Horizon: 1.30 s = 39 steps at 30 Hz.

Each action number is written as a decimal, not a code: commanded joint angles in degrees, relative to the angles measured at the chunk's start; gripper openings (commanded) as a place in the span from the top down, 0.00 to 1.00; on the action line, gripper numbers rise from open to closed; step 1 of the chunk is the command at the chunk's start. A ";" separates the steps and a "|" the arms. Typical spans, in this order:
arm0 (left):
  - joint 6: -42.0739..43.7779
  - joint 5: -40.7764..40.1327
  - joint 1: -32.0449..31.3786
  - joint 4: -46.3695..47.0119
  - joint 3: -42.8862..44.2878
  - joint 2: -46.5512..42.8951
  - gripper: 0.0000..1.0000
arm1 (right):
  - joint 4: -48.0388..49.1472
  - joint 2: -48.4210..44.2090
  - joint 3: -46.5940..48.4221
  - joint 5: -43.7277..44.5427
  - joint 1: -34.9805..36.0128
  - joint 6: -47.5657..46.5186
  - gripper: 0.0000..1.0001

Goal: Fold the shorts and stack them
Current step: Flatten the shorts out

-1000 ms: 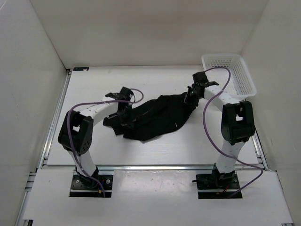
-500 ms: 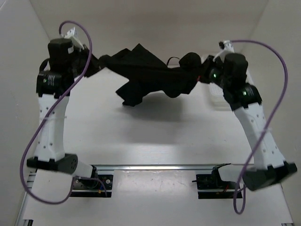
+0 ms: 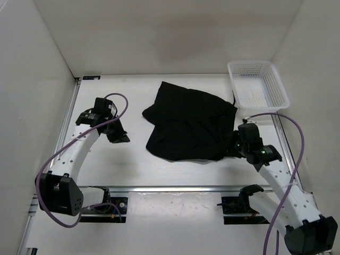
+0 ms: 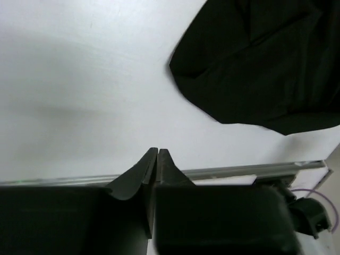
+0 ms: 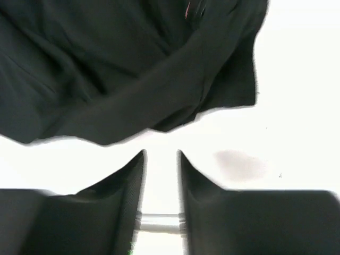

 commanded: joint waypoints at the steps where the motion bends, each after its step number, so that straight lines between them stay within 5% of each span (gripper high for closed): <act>1: 2.61 -0.95 -1.70 3.62 6.95 0.59 0.89 | -0.10 -4.74 6.29 8.60 0.16 3.60 0.78; 4: 3.32 -3.22 -6.18 3.62 12.75 8.23 0.89 | -2.20 -2.03 9.98 9.14 0.16 4.39 0.99; 8: 2.01 -7.09 -15.83 3.01 20.92 19.74 0.89 | -5.19 2.99 11.31 9.14 0.16 5.01 1.00; 11: 1.31 -8.85 -19.98 1.87 29.44 30.03 0.62 | -5.20 4.83 11.31 6.42 -0.37 5.01 0.76; 12: 1.30 -9.47 -21.64 1.25 33.47 32.23 0.41 | -5.81 5.62 11.31 6.42 -0.98 5.01 0.66; 13: 1.30 -9.48 -22.27 1.25 35.42 36.25 0.31 | -5.81 5.63 11.31 5.89 -0.99 5.01 0.48; 14: 1.30 -8.69 -22.28 1.25 37.10 38.21 0.23 | -6.42 6.24 11.31 5.89 -0.99 5.01 0.44; 20: 2.62 -9.37 -27.45 -4.35 54.14 54.02 0.17 | -6.96 6.77 11.31 6.42 -3.71 3.96 0.31; 23: 3.14 -9.39 -28.78 -6.66 59.87 60.17 0.22 | -7.48 6.77 11.31 5.89 -4.94 2.73 0.29; 26: 2.62 -8.69 -29.39 -6.66 60.40 61.60 0.40 | -8.01 6.16 11.31 5.89 -6.08 2.20 0.29; 27: 2.09 -8.68 -29.39 -6.66 60.40 61.60 0.54 | -8.01 5.55 11.31 5.89 -6.08 2.20 0.29; 28: 2.09 -8.68 -29.39 -6.66 60.40 61.60 0.88 | -8.01 5.54 11.31 5.89 -6.69 2.20 0.29; 34: 2.62 -12.02 -26.60 -9.82 61.29 54.24 0.90 | -6.44 9.92 11.83 2.56 -7.75 1.58 0.27; 39: 3.67 -11.51 -24.82 -8.60 53.74 41.51 0.90 | -2.66 17.57 13.77 -8.24 -10.91 5.62 0.25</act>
